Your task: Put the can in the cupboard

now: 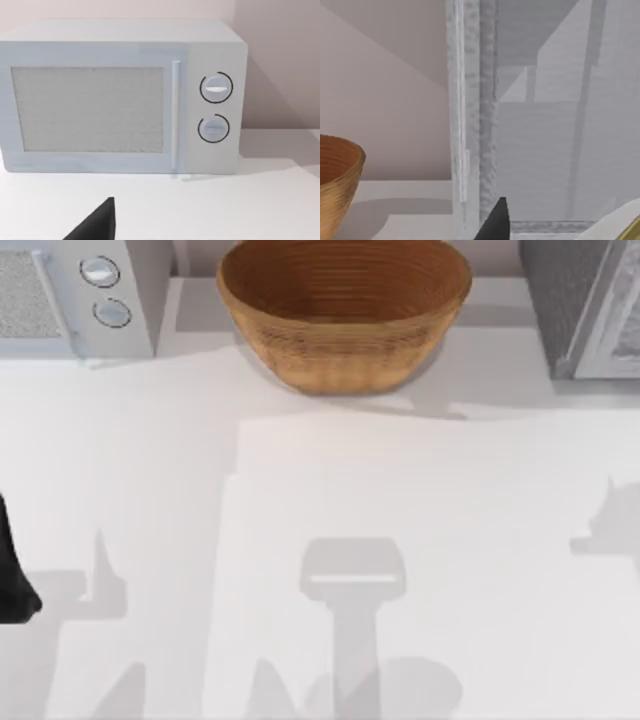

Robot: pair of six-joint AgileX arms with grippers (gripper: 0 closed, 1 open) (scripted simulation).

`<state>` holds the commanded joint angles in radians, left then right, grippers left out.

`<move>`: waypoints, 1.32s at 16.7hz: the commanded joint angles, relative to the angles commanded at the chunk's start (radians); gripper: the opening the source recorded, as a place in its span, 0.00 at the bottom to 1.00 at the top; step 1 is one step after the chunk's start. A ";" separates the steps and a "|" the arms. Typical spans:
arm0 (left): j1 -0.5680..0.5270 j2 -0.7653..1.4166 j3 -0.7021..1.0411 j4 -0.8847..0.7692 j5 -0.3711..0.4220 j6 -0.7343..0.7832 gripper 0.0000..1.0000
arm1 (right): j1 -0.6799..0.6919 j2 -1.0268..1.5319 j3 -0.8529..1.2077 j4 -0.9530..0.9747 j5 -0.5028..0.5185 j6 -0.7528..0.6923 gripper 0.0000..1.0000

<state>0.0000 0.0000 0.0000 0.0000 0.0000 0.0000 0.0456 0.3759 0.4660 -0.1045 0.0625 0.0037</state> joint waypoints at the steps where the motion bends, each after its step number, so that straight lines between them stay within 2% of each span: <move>1: 0.000 0.000 0.000 0.000 0.000 0.000 1.00 | 0.010 0.072 0.093 -0.025 0.010 0.002 0.00; 8: 0.000 0.000 0.000 0.000 0.000 0.000 1.00 | 0.081 0.586 0.777 -0.209 0.079 0.014 0.00; 13: 0.000 0.000 0.000 0.000 0.000 0.000 1.00 | 0.121 0.853 1.138 -0.293 0.118 0.016 0.00; 17: 0.000 0.000 0.000 0.000 0.000 0.000 1.00 | 0.137 0.948 1.272 -0.315 0.134 0.014 0.00; 22: 0.000 0.000 0.000 0.000 0.000 0.000 1.00 | 0.134 0.950 1.277 -0.315 0.133 0.016 0.00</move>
<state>0.0000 0.0000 0.0000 0.0000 0.0000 0.0000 0.1794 1.3258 1.7425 -0.4191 0.1958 0.0193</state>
